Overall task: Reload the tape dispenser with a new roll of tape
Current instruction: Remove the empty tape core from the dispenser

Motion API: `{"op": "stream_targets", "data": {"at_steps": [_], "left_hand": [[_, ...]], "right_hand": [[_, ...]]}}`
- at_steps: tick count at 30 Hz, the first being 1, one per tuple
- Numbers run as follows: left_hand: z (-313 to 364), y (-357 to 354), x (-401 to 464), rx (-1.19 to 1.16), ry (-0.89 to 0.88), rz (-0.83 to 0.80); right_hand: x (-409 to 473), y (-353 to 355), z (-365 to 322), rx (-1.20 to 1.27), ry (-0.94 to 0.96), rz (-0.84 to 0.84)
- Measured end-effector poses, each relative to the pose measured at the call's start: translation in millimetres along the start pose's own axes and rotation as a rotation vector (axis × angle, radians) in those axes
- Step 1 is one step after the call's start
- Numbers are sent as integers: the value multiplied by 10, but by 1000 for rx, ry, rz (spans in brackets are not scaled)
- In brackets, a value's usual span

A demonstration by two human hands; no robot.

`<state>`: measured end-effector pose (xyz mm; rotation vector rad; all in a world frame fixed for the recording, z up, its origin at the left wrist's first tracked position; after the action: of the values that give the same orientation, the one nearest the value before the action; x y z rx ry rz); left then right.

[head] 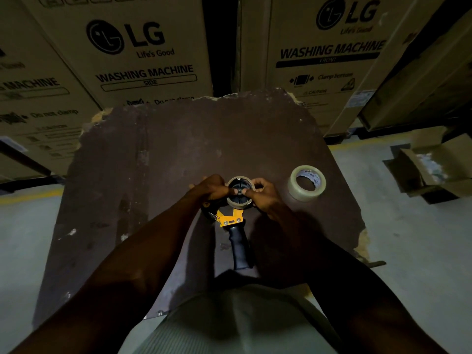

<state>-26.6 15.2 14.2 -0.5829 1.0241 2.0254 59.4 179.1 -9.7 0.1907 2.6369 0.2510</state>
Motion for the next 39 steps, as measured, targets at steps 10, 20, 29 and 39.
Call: {"op": "stream_targets", "data": {"at_steps": [10,20,29,39], "left_hand": [[27,-8,-61,44,-26,38],[61,19,-86,43,-23,50],[64,10,-135,18,-2,85],[136,116,-217,-35,-95,71]], "right_hand": [[1,-55,-45,-4,37,24],[29,-75,-83,-25,1,13],[12,-79,-131,-42,-3,-1],[-51,-26,-252,17,-31,-27]]}}
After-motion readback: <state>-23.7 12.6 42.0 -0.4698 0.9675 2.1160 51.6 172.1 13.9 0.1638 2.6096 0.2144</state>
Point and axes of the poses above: each hand's wrist, its own x-axis towards the middle knuckle, its own y-axis out of the back of the hand, z = x × y, the point moved 1 cm from there along x, towards the middle knuckle, and after that the axes turned 8 degrees about -z, right-handed, at the moved point
